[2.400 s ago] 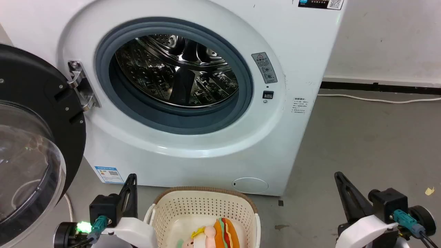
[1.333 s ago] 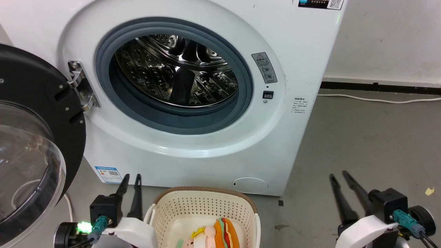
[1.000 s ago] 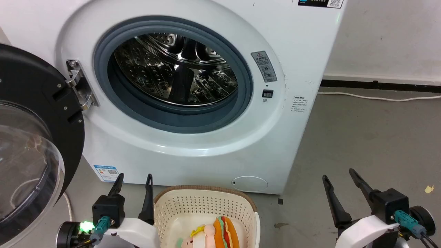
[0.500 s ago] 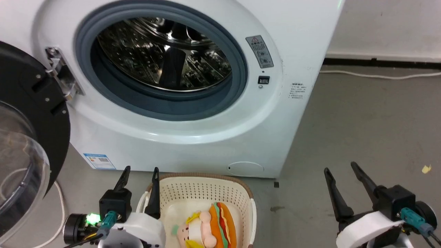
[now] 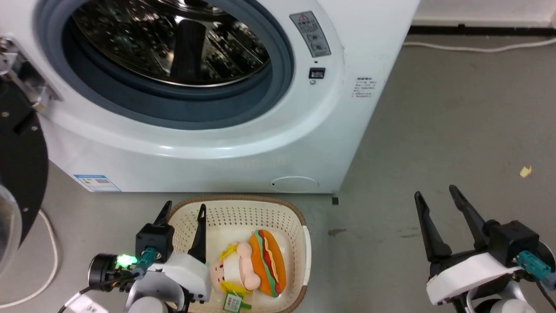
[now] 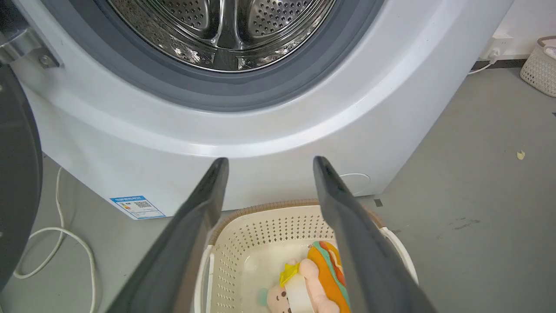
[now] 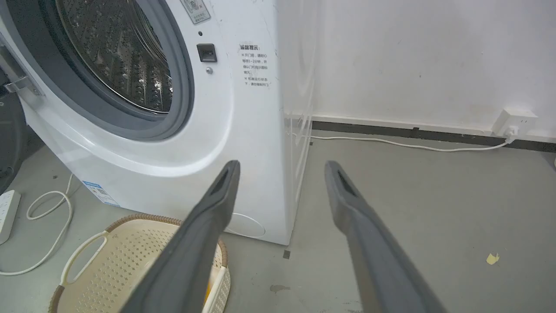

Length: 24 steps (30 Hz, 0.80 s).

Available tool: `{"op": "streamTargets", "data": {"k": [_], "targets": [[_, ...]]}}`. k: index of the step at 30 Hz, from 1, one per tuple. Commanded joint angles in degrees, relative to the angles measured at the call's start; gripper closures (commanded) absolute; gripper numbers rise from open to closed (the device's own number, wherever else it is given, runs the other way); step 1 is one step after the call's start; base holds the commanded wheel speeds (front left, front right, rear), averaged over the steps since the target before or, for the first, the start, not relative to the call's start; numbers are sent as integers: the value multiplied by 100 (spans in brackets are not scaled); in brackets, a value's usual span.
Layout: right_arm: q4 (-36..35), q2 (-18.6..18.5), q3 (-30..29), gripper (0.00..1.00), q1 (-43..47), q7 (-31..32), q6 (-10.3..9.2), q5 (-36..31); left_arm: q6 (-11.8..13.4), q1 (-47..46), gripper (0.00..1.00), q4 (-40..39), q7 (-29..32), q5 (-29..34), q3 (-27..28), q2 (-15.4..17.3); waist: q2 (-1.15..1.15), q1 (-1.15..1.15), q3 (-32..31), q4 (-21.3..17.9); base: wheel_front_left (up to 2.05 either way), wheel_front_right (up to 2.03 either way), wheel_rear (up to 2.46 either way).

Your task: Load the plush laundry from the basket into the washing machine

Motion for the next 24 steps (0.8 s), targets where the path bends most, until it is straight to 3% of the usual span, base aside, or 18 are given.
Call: {"op": "streamTargets", "data": {"k": [1, 24], "targets": [[-40, -3, -4, 0, -119, -50, -2, 77, -30, -153, 0, 127, -54, -6, -38, 33, 0, -1, 126, -86, 0, 0, 0], [-106, -5, 180, 0, -628, -348, -3, 844, -325, -1550, 0, 2290, 342, -104, -524, 581, 0, -1, 1512, -793, 0, 0, 0]]}}
